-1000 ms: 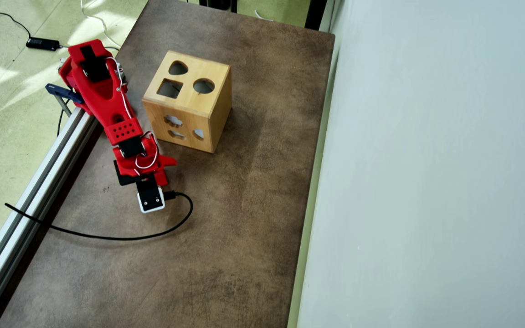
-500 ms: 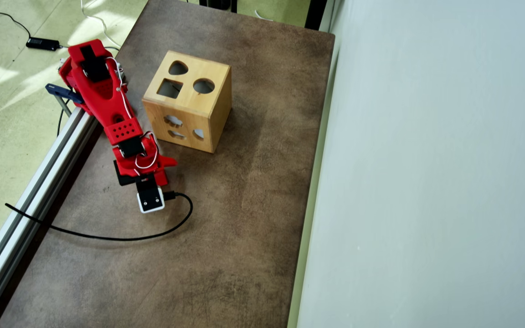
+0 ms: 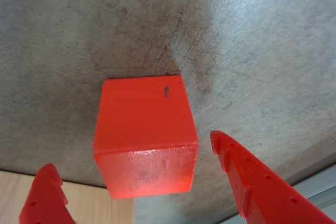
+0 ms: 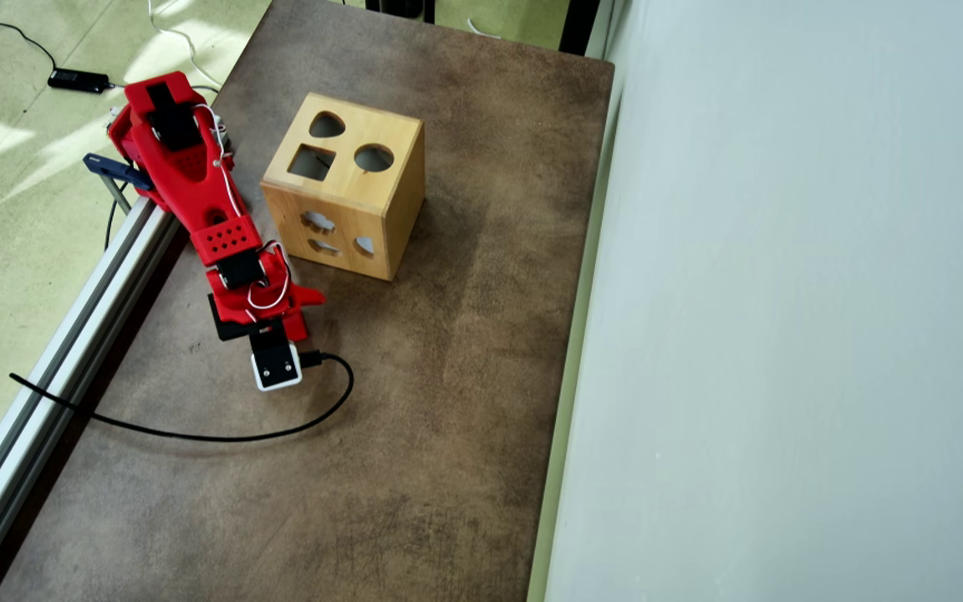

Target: Pick and place the red cube on the square hole

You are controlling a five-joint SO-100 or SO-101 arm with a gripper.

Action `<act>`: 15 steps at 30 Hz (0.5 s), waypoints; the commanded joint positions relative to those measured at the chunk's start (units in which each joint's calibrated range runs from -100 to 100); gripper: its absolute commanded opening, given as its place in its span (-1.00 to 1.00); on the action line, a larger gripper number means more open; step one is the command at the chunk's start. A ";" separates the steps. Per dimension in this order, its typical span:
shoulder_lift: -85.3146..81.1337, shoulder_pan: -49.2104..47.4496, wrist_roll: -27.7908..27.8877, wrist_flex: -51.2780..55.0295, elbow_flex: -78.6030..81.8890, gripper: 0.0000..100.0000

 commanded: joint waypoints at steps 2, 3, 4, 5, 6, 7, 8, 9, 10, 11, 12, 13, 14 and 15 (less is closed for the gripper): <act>-8.05 -0.23 -0.10 0.44 -2.14 -0.16; -8.05 -0.23 -0.10 0.44 -2.05 -0.16; -8.05 -0.15 -0.10 0.44 -2.14 -0.16; -8.05 -0.08 -0.10 0.44 -2.14 -0.16; -8.05 -0.15 -0.10 0.36 -2.05 -0.16; -8.05 -0.08 -0.10 0.12 -1.96 -0.16; -8.05 -0.08 -0.10 -0.20 -1.78 -0.16; -7.88 -0.08 -0.10 -0.28 -1.78 -0.16; -7.71 -0.08 -0.10 -0.36 -1.96 -0.16; -7.62 -0.08 -0.10 -0.36 -2.14 -0.16; -7.45 -0.08 -0.10 -0.36 -2.23 -0.16; -7.28 -0.15 -0.10 -0.44 -2.32 -0.16; -7.28 -0.15 -0.10 -0.44 -2.32 -0.16; -7.28 -0.23 -0.10 -0.44 -2.32 -0.16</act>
